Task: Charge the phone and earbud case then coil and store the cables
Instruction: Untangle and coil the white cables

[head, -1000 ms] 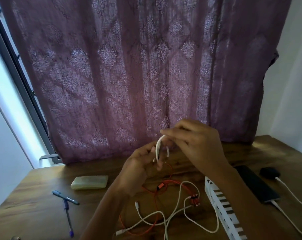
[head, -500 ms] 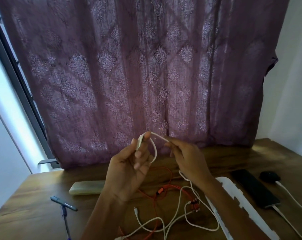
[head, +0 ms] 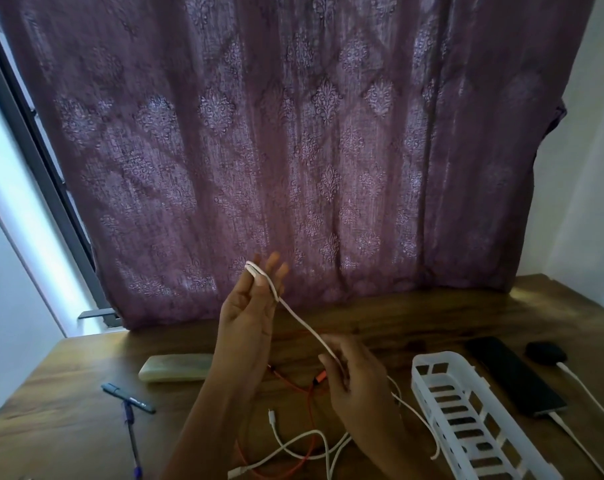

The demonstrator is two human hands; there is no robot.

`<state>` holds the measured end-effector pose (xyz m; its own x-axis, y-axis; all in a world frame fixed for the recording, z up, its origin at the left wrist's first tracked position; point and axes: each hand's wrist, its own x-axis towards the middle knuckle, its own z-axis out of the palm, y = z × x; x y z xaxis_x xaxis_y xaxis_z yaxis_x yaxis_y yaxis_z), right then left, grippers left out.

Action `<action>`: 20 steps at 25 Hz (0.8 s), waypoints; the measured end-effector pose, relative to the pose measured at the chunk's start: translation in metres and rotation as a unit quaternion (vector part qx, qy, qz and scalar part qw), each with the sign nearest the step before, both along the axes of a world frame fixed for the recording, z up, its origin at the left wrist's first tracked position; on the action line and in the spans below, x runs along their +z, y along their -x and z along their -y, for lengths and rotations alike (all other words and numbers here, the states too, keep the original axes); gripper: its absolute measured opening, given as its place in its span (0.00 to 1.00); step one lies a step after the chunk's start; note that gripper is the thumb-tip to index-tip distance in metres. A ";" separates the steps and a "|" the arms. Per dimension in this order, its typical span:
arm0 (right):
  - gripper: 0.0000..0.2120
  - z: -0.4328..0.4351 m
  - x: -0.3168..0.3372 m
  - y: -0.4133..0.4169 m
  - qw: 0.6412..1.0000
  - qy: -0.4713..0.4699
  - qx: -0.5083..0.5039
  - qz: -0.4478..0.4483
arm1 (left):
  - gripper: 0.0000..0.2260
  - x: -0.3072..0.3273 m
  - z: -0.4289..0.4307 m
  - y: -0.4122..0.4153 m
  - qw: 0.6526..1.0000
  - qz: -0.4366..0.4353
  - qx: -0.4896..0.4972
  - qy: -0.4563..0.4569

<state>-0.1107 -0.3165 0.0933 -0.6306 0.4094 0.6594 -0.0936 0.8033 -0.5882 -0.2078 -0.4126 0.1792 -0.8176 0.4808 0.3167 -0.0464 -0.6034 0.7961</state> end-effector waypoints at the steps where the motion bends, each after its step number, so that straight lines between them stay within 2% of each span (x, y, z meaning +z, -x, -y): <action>1: 0.12 0.001 0.000 -0.002 1.000 0.007 0.007 -0.013 | 0.17 -0.005 -0.001 0.000 0.997 -0.050 0.040 0.045; 4: 0.14 -0.001 0.008 -0.009 0.997 -0.021 0.015 -0.068 | 0.15 -0.018 -0.003 0.002 0.965 -0.185 0.105 0.151; 7: 0.13 -0.008 0.022 -0.014 0.986 -0.125 -0.011 -0.108 | 0.15 -0.031 -0.004 0.003 0.940 -0.247 0.085 0.219; 9: 0.10 -0.014 0.035 -0.013 0.977 -0.161 -0.015 -0.141 | 0.11 -0.033 -0.005 -0.002 0.921 -0.289 0.052 0.254; 11: 0.07 -0.020 0.051 -0.011 0.972 -0.165 -0.003 -0.169 | 0.08 -0.027 -0.005 -0.012 0.932 -0.263 -0.016 0.249; 15: 0.05 -0.031 0.079 -0.006 0.975 -0.115 0.041 -0.185 | 0.14 -0.013 -0.004 -0.026 0.965 -0.130 -0.135 0.182; 20: 0.06 -0.041 0.095 0.003 0.983 -0.023 0.111 -0.147 | 0.17 -0.004 -0.005 -0.029 0.969 -0.040 -0.230 0.085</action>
